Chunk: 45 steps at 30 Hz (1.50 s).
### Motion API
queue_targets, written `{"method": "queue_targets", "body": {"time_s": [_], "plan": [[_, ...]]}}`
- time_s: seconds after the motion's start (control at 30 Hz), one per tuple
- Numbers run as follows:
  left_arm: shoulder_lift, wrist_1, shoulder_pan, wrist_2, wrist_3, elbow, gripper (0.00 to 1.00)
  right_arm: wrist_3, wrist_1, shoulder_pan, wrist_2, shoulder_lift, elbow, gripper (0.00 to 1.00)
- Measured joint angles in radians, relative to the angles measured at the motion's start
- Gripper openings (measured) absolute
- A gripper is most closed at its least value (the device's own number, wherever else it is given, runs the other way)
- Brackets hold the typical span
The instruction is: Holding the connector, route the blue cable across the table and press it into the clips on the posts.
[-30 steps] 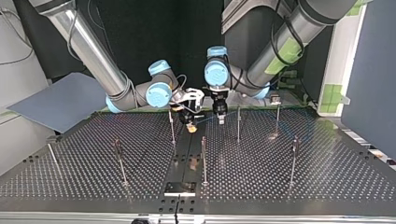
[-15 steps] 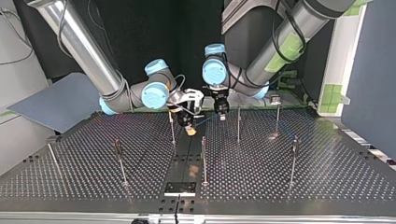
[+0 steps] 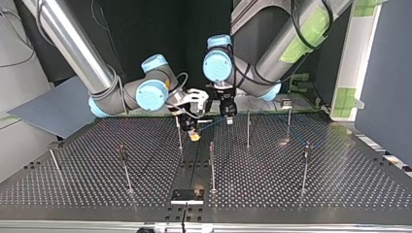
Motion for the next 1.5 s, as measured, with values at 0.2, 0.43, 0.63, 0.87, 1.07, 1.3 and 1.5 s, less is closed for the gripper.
{"method": "queue_targets", "body": {"time_s": [0.2, 0.43, 0.63, 0.87, 1.07, 1.3, 1.5], "plan": [[0.052, -0.022, -0.005, -0.009, 0.004, 0.0, 0.0, 0.033, 0.014, 0.007, 0.001, -0.055, 0.025, 0.0], [0.124, -0.047, -0.003, -0.011, 0.001, 0.0, 0.0, 0.039, 0.034, 0.009, 0.001, -0.127, 0.027, 0.0], [0.183, -0.06, 0.006, -0.011, -0.003, 0.0, 0.0, 0.042, 0.044, 0.003, 0.002, -0.181, 0.028, 0.0], [0.249, -0.048, 0.01, 0.008, 0.005, 0.001, 0.0, 0.044, 0.053, 0.0, 0.005, -0.242, 0.029, 0.0], [0.267, -0.022, 0.026, 0.055, 0.003, 0.003, 0.0, 0.04, 0.052, -0.002, 0.012, -0.291, 0.046, 0.0], [0.225, -0.022, 0.072, 0.109, -0.007, 0.02, 0.0, 0.043, 0.047, -0.003, 0.015, -0.307, 0.052, 0.0], [0.194, -0.007, 0.088, 0.164, -0.009, 0.034, 0.0, 0.04, 0.046, -0.004, 0.013, -0.284, 0.052, 0.0]]}}
